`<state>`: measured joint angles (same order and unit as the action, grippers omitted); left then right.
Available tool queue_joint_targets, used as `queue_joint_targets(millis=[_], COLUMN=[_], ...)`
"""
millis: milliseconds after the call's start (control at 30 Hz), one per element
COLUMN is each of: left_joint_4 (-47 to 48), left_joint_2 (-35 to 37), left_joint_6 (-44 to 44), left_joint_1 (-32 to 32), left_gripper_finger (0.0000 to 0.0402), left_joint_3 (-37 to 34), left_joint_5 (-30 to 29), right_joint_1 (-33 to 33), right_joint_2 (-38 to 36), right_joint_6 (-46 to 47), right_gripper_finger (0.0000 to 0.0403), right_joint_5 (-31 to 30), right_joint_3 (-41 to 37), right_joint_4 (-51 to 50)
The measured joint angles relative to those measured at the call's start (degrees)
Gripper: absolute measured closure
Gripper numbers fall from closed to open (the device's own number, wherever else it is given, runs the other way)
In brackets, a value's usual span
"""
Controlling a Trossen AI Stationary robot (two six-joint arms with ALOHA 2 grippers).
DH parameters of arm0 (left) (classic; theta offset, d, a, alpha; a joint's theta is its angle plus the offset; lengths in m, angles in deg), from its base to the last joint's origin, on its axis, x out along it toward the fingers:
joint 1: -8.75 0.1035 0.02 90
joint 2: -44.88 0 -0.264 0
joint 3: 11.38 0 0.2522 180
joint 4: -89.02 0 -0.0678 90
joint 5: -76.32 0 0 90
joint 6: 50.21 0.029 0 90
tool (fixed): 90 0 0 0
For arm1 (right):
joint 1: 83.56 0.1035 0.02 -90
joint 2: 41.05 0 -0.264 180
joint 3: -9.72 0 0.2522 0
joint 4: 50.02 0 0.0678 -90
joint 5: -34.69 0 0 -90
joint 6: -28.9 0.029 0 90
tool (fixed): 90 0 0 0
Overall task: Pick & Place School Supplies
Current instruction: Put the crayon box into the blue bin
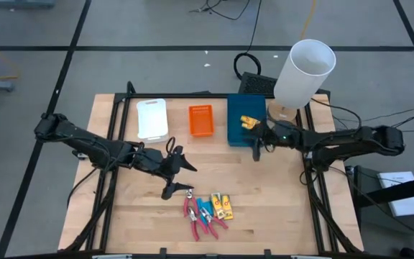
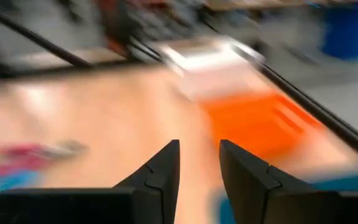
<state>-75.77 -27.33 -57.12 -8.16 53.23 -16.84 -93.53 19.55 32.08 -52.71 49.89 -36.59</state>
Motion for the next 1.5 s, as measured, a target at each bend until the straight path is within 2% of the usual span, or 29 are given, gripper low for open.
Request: queue_joint_targets(millis=[100, 167, 333, 467, 667, 800, 933, 1100, 1267, 1333, 1500], left_joint_4=[0.12, 0.87, 1.81, 1.52, -1.21, -1.33, -1.26, -0.49, 3.86, 4.88, 5.24], left_joint_2=[-0.24, -0.66, -2.96, -5.28, -8.74, -9.79, -9.56, -9.45, -9.37, -9.37, -9.37], left_joint_6=[2.49, 3.22, 5.09, 11.24, 11.46, 8.3, 7.82, 7.71, 5.36, 4.15, 3.14], left_joint_1=[0.0, -0.13, -0.93, -1.65, -2.14, -2.1, -1.97, -1.97, -1.94, -1.92, -1.92], left_gripper_finger=[0.0092, 0.0092, 0.0092, 0.0092, 0.0092, 0.0092, 0.0092, 0.0092, 0.0092, 0.0092, 0.0092], left_joint_3=[0.0, 0.0, 0.0, 0.0, 0.0, -0.01, -0.01, 0.0, -0.02, 0.0, 0.0], left_joint_5=[0.01, 0.01, 0.03, 0.03, 0.05, 0.04, -1.44, -8.71, -15.23, -15.42, -15.36], right_joint_1=[5.4, 9.77, 21.71, 28.56, 33.55, 35.0, 35.23, 35.21, 35.83, 36.49, 38.84], right_joint_2=[-0.44, -0.26, 2.91, 7.02, 11.84, 14.45, 18.97, 26.0, 32.9, 35.01, 38.69], right_joint_6=[1.51, 1.34, -2.48, -2.99, -3.96, -1.89, 1.77, 6.17, 6.67, 6.4, 8.92], right_gripper_finger=[0.0296, 0.0296, 0.0282, 0.0245, 0.0173, 0.0155, 0.016, 0.0169, 0.0175, 0.0176, 0.0177], right_joint_5=[5.54, 6.75, 1.28, -2.33, -2.56, -5.83, -9.96, -10.24, -10.0, -8.83, -0.42], right_joint_3=[0.0, 0.0, 0.02, 0.02, 0.04, 0.38, 5.12, 16.7, 27.85, 30.36, 31.43], right_joint_4=[5.65, 8.3, 11.84, 16.89, 26.33, 25.81, 17.32, -4.39, -24.13, -26.81, -24.49])
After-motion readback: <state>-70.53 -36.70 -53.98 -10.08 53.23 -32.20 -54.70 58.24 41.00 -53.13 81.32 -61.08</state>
